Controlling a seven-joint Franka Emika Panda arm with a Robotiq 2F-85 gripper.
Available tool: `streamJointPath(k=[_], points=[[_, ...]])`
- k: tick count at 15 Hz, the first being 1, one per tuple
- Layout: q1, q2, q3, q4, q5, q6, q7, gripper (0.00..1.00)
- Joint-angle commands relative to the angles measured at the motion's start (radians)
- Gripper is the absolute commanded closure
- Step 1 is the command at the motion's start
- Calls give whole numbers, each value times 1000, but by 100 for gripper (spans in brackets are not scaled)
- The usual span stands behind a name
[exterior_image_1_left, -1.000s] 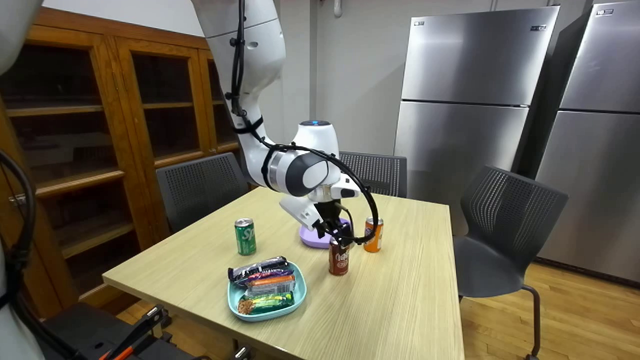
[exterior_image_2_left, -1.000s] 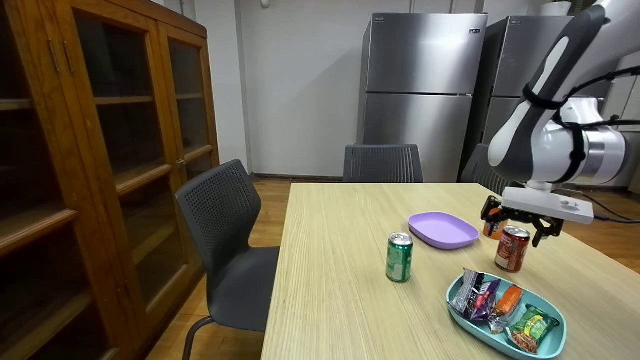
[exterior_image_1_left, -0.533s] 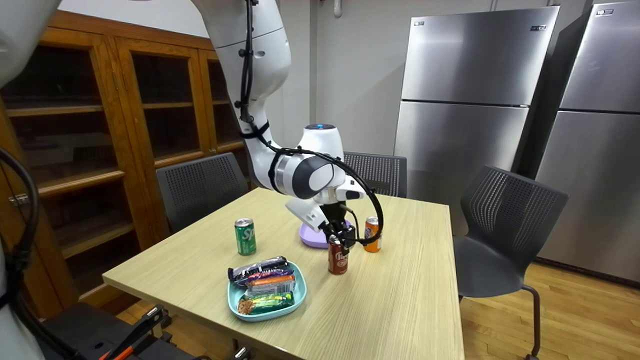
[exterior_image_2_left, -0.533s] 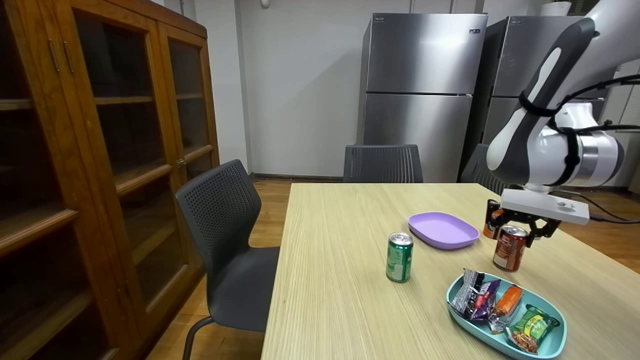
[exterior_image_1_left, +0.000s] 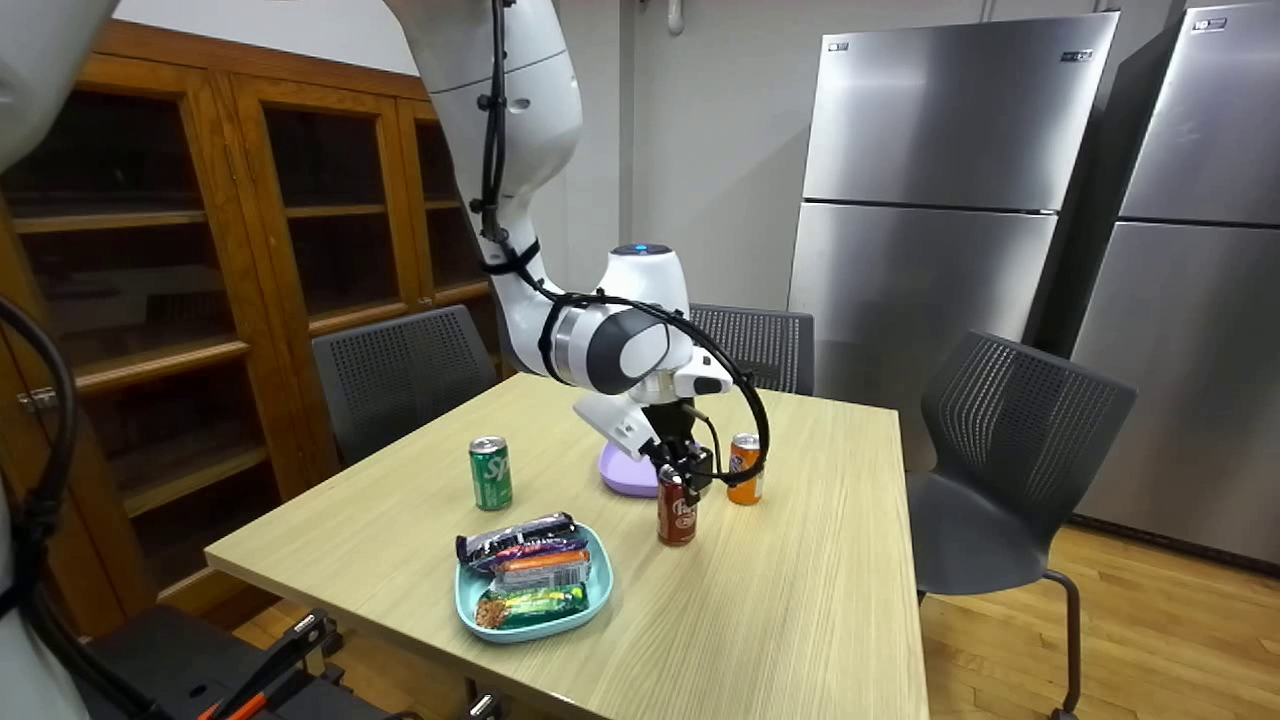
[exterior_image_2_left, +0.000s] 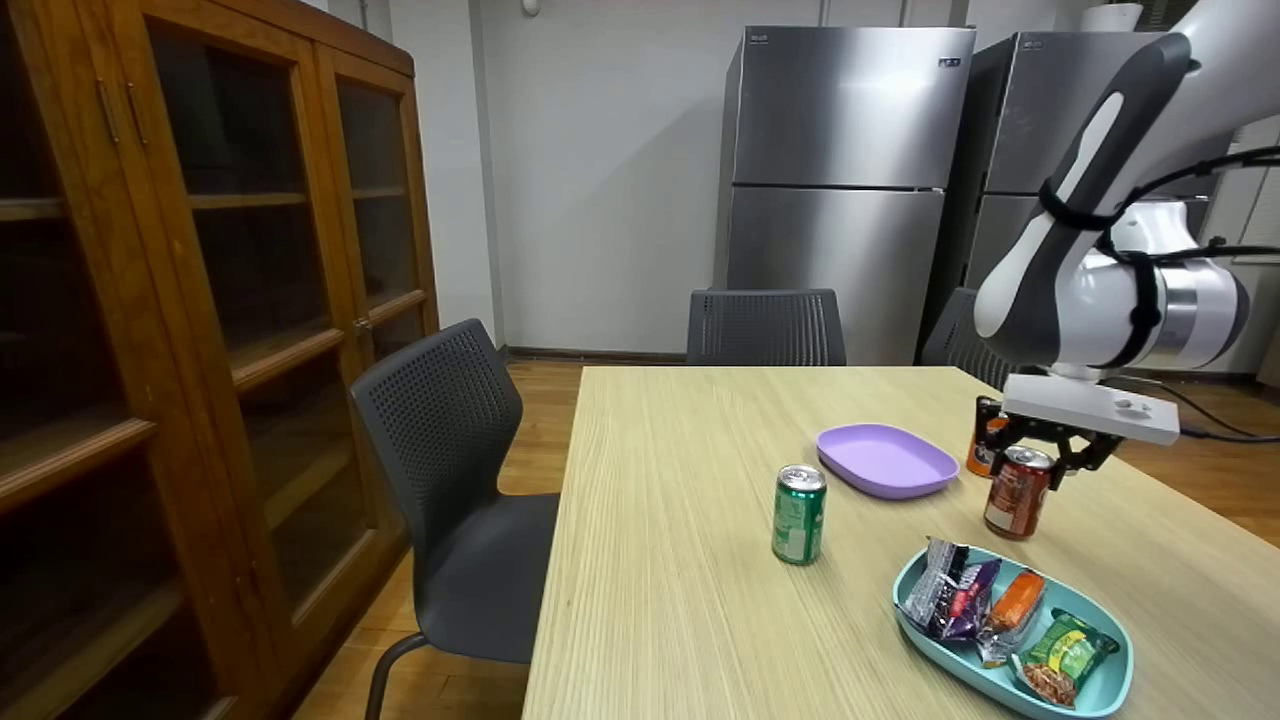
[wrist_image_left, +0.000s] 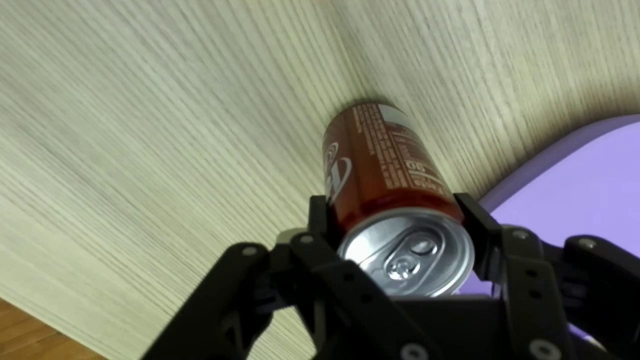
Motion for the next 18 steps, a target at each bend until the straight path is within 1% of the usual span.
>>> streamJointPath(k=[1, 6, 10, 18], points=[[22, -72, -7, -32, -13, -21, 14, 62], [54, -91, -9, -16, -13, -31, 31, 62], [95, -83, -15, 18, -17, -38, 57, 62], [153, -23, -11, 141, -22, -97, 110, 62]])
